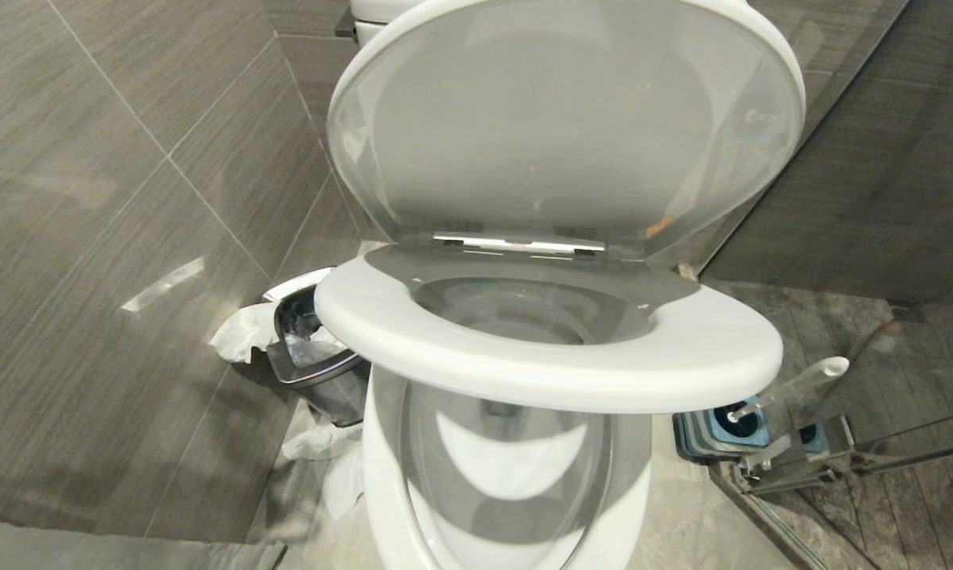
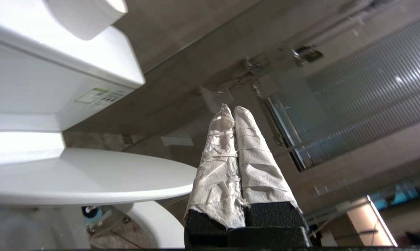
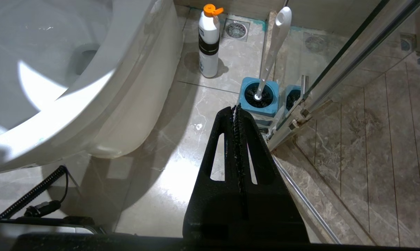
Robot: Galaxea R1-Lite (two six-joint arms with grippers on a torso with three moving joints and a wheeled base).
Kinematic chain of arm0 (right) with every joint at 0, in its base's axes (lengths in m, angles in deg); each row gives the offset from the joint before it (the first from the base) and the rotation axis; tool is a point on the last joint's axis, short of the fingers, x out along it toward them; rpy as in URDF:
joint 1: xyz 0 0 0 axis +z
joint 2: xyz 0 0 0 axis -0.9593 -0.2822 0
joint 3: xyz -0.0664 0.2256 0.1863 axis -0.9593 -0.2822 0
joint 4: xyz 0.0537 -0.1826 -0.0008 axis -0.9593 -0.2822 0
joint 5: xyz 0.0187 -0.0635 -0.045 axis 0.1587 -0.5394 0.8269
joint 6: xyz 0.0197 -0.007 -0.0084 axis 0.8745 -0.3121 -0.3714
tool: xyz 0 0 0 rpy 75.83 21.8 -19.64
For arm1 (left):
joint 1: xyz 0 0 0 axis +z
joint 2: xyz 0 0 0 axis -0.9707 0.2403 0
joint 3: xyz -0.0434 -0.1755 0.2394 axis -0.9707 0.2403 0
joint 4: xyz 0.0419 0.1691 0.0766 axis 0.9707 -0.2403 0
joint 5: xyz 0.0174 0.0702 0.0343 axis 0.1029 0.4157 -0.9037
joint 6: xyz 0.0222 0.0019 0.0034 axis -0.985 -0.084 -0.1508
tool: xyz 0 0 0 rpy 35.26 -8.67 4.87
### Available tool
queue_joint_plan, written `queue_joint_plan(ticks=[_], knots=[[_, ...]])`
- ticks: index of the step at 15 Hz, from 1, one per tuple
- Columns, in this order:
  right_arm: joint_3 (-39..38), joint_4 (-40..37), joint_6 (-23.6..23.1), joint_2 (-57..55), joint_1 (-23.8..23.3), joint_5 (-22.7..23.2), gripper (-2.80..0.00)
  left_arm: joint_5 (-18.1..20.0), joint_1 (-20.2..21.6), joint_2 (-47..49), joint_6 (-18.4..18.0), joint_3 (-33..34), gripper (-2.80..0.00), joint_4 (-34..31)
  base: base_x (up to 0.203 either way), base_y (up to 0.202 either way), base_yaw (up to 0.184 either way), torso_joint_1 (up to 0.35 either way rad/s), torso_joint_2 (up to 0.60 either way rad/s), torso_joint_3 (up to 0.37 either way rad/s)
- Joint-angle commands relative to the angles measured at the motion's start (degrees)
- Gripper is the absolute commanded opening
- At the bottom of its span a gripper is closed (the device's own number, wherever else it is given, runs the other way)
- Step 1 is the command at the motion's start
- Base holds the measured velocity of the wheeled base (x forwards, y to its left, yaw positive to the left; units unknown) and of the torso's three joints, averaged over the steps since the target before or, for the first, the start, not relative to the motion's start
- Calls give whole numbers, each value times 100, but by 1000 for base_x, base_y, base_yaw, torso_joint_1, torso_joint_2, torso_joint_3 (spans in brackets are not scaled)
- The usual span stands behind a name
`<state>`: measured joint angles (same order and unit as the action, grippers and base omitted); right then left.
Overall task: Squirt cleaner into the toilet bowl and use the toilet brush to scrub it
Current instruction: Close the toilet lid
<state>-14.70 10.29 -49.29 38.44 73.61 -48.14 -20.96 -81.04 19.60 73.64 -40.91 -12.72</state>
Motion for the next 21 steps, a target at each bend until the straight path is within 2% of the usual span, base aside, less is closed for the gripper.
queue_joint_plan(ticks=[1, 3, 4, 6, 7, 9, 13, 16, 21], knots=[[-1, -2, -2, -5, 0, 9, -280, -135, -41, 247, -1753, -530, -280, -1338, 0, 0, 0, 0, 0, 0], [-1, -2, -2, -5, 0, 0, -280, -758, -326, 383, -3912, -844, -280, -2561, 0, 0, 0, 0, 0, 0], [-1, -2, -2, -5, 0, 9, -280, -1052, -529, 482, -4842, -930, -280, -2941, 0, 0, 0, 0, 0, 0], [-1, -2, -2, -5, 0, 1, -280, -1680, -970, 787, -6115, -1028, -280, -3279, 0, 0, 0, 0, 0, 0], [-1, -2, -2, -5, 0, 0, -280, -2029, -1225, 916, -6381, -1052, -280, -3330, 0, 0, 0, 0, 0, 0], [-1, -2, -2, -5, 0, 1, -280, -2500, -1673, 1187, -6603, -1106, -280, -3352, 0, 0, 0, 0, 0, 0], [-1, -2, -2, -5, 0, 0, -280, -3121, -2263, 1865, -7282, -1726, -280, -3423, 0, 0, 0, 0, 0, 0], [-1, -2, -2, -5, 0, 1, -280, -3339, -2719, 1806, -7396, -1667, -280, -4443, 0, 0, 0, 0, 0, 0], [-4, -2, -2, -5, 0, 3, -280, -3378, -3021, 1619, -7535, -1322, -280, -5448, 0, 0, 0, 0, 0, 0]])
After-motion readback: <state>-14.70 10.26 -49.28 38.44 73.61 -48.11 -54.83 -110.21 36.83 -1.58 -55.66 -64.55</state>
